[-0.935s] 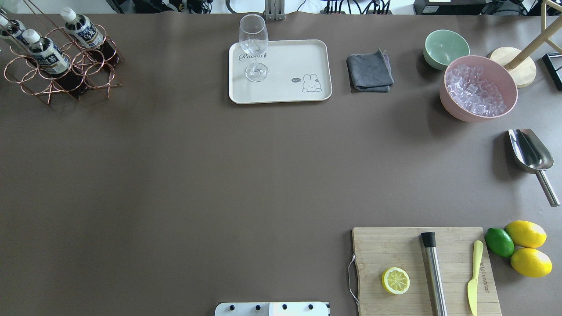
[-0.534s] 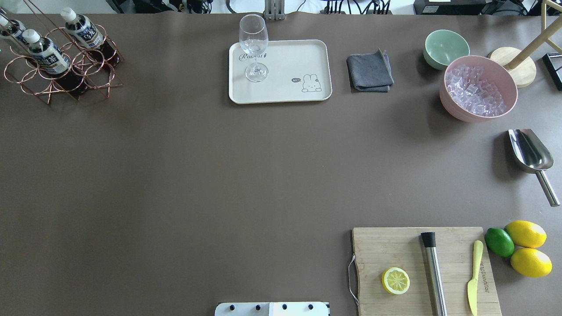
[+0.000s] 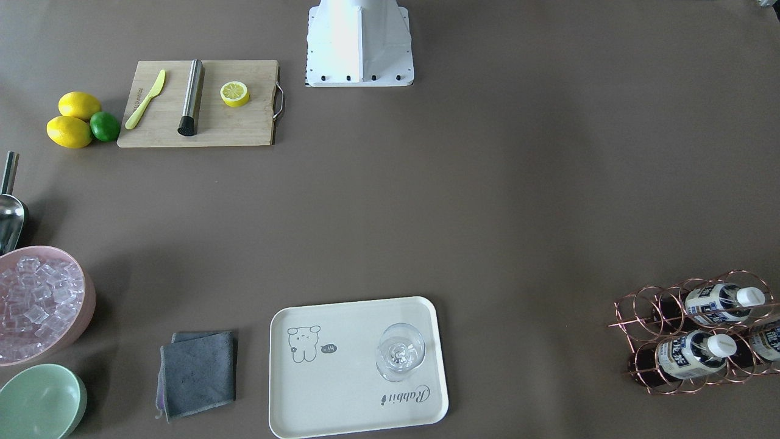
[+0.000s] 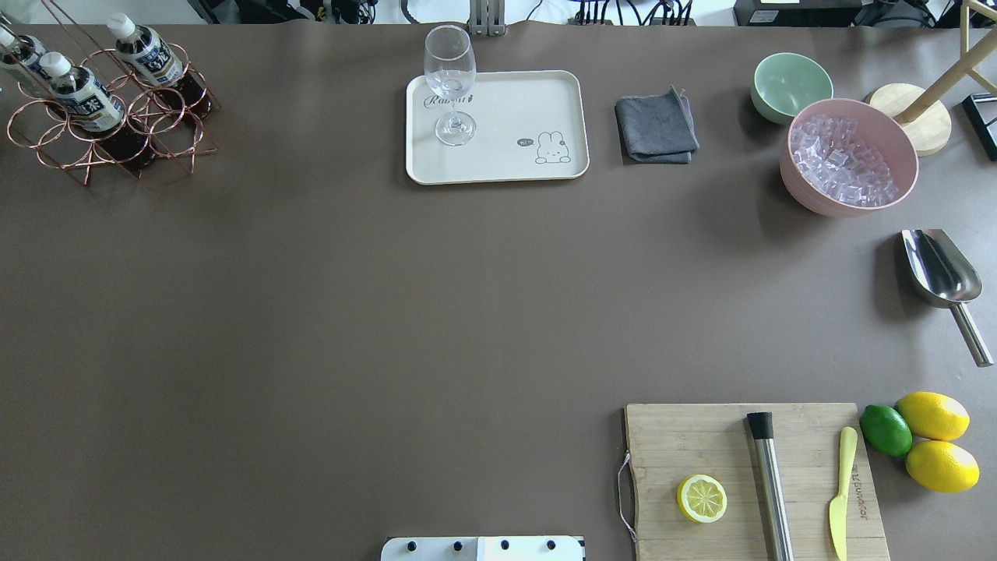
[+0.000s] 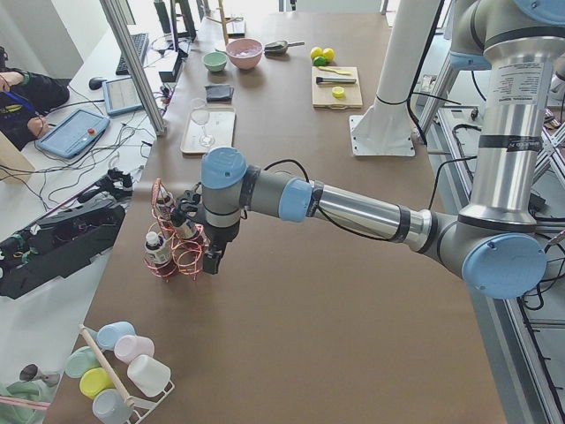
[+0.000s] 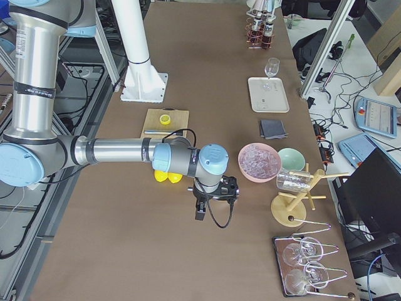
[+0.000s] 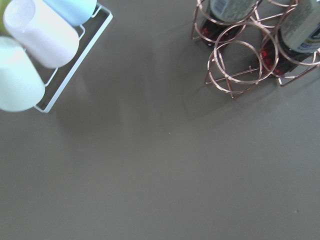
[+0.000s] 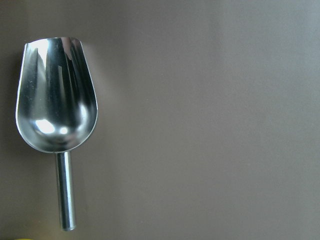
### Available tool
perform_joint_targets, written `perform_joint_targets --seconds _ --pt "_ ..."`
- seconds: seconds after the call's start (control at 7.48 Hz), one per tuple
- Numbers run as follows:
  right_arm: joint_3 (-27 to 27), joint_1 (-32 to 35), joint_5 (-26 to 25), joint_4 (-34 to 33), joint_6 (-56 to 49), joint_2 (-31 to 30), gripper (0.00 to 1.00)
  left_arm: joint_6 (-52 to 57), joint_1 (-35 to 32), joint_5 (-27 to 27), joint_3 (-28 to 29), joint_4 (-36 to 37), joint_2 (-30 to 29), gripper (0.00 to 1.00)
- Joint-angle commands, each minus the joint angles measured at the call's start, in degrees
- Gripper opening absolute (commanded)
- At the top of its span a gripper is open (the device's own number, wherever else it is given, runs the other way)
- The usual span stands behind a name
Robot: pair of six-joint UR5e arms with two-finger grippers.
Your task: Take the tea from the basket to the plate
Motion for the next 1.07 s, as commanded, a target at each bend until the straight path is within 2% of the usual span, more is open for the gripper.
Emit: perform_joint_targets --seconds 0.0,0.13,0.27,0.4,0.67,0.8,0.94 --pt "-0.02 0.00 0.00 -0.09 -0.03 0.03 1.00 1.32 0.27 -0.83 -2.03 -0.21 -2.16 0.98" --pt "0.06 0.00 0.00 0.00 -0.03 0.03 1.00 1.32 0.36 -0.83 -2.48 -0.47 -2.68 0.98" --pt "-0.02 0.00 -0.09 0.00 -0.03 0.03 1.00 4.71 3.32 0.04 -2.05 -6.04 -2.16 0.98" --pt "-0.02 0.00 -0.09 0.00 -0.03 0.03 1.00 8.75 4.56 2.92 -1.43 -11.23 -2.51 0.98" --pt "-0.02 -0.17 -0.09 0.00 0.05 0.12 1.00 16.46 9.30 8.11 -0.91 -16.79 -5.57 0.98" --pt "-0.02 -0.17 -0.09 0.00 -0.03 0.12 1.00 23.48 9.41 8.74 0.67 -15.69 -9.50 0.98" --pt "0.06 -0.17 -0.09 0.00 -0.03 0.12 1.00 31.73 9.41 9.27 0.77 -7.84 -14.33 0.98"
